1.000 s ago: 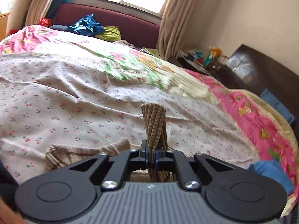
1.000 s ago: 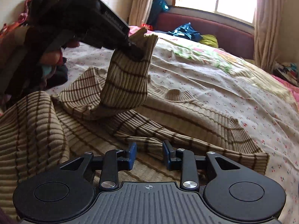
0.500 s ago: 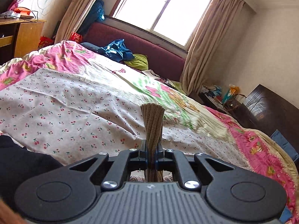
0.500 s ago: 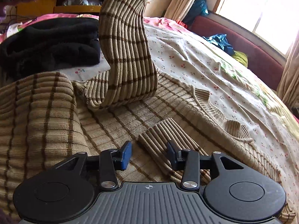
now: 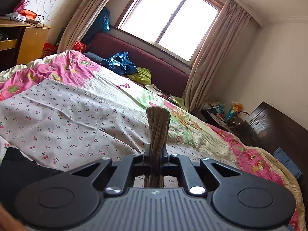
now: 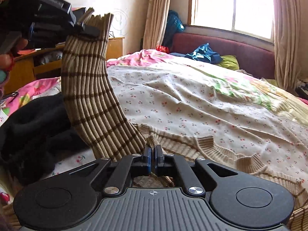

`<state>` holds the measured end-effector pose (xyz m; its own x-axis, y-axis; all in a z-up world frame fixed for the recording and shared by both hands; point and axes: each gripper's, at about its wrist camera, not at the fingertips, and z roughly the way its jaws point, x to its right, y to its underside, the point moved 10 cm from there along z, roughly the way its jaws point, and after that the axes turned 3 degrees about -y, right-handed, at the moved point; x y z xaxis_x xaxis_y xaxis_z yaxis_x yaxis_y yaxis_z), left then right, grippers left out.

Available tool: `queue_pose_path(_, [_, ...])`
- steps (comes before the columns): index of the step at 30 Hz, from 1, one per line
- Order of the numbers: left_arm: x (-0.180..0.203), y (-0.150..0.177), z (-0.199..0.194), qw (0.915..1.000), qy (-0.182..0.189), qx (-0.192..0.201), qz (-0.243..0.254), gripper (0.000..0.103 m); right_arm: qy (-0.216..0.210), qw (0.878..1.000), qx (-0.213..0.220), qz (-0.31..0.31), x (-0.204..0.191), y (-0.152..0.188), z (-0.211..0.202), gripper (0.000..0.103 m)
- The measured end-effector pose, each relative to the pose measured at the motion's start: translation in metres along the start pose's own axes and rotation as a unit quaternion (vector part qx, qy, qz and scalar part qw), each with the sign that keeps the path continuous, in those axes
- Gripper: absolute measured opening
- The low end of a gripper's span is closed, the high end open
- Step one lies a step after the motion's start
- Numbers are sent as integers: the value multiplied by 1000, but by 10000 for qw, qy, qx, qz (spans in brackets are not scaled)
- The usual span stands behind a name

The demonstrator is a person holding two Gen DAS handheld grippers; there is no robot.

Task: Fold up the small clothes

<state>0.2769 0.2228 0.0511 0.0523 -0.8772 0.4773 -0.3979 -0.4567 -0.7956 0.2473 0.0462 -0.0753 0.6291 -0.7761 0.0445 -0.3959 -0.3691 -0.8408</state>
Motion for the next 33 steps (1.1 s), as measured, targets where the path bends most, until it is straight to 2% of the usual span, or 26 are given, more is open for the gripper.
queue_pose_path(3, [3,0,-2,10000,30,-44,20,22,-18,9991,-371,223,-1,19,23,3])
queue_pose_path(5, [6,-1,-2,10000,61,-39,49,22,-185,9968,-672,404,-3,33,27,9])
queue_pose_path(7, [12,-3,-3,9999,145,-21,-1,22,-201,9967,-621,475,-1,35,18,10])
queue_pose_path(9, [18,-6,-5,9998,209,17,-3,22,-193,9968,-493,597,3,31,5,19])
queue_pose_path(10, [22,-8,-6,9997,250,37,16,22,-230,9965,-365,709,5,28,-5,27])
queue_pose_path(12, [32,-10,-8,9994,351,47,41,22,-331,9963,-127,783,5,23,-19,33])
queue_pose_path(14, [43,-8,-5,9990,453,-4,23,22,-295,9969,-187,701,3,26,-20,44])
queue_pose_path(16, [58,1,0,9982,577,-141,76,22,-361,9955,-296,831,2,30,-20,43])
queue_pose_path(19, [92,22,11,9957,816,-358,240,22,-594,9872,-206,1465,13,29,-33,43])
queue_pose_path(24, [162,71,47,9877,1300,-701,513,22,-448,9737,-167,2226,52,47,-68,43])
queue_pose_path(27, [206,122,74,9778,1611,-1150,685,22,-129,9635,-158,2669,86,69,-93,43])
queue_pose_path(30, [242,193,95,9628,1774,-1773,1007,22,261,9499,-108,3114,122,97,-122,44])
queue_pose_path(33, [257,255,110,9450,1689,-2371,1490,23,605,9403,-133,3346,149,122,-146,45])
